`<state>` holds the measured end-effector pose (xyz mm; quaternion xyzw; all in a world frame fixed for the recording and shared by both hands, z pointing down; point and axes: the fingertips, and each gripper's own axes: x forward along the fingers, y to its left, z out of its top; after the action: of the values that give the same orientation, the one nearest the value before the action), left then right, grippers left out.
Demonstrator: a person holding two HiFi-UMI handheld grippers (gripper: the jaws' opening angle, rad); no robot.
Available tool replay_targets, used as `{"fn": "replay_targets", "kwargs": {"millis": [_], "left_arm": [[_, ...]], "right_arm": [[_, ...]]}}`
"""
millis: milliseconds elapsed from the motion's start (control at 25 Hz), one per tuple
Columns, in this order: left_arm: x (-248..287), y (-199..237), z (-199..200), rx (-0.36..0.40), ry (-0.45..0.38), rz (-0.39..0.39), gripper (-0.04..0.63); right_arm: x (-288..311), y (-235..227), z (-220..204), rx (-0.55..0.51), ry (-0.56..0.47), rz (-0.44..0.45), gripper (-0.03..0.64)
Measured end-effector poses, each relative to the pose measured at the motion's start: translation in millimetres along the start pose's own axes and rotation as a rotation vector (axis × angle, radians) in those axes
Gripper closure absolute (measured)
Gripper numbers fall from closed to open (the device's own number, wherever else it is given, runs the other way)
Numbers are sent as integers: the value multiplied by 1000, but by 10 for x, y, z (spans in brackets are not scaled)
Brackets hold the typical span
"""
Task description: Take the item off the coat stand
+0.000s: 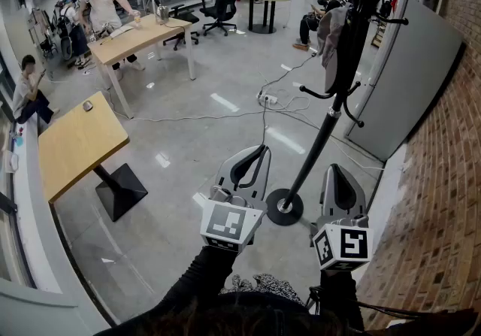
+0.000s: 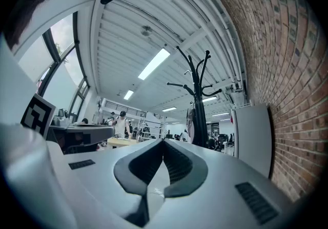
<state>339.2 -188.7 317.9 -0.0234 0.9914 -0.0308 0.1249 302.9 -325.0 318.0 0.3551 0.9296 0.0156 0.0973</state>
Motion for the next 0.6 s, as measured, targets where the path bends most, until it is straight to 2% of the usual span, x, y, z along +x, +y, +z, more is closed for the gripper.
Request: {"fn": "replay_targets", "kwargs": {"millis": [200, 400, 600], "left_arm": [[94, 96, -79, 1, 25, -6, 574], [269, 272, -82, -10, -1, 17, 575], [534, 390, -270, 12, 26, -5, 574]], "right_arm": [[155, -27, -28, -1, -8, -8, 607], [351, -106, -72, 1, -14, -26, 607], [660, -208, -212, 14, -12, -32, 607]]}}
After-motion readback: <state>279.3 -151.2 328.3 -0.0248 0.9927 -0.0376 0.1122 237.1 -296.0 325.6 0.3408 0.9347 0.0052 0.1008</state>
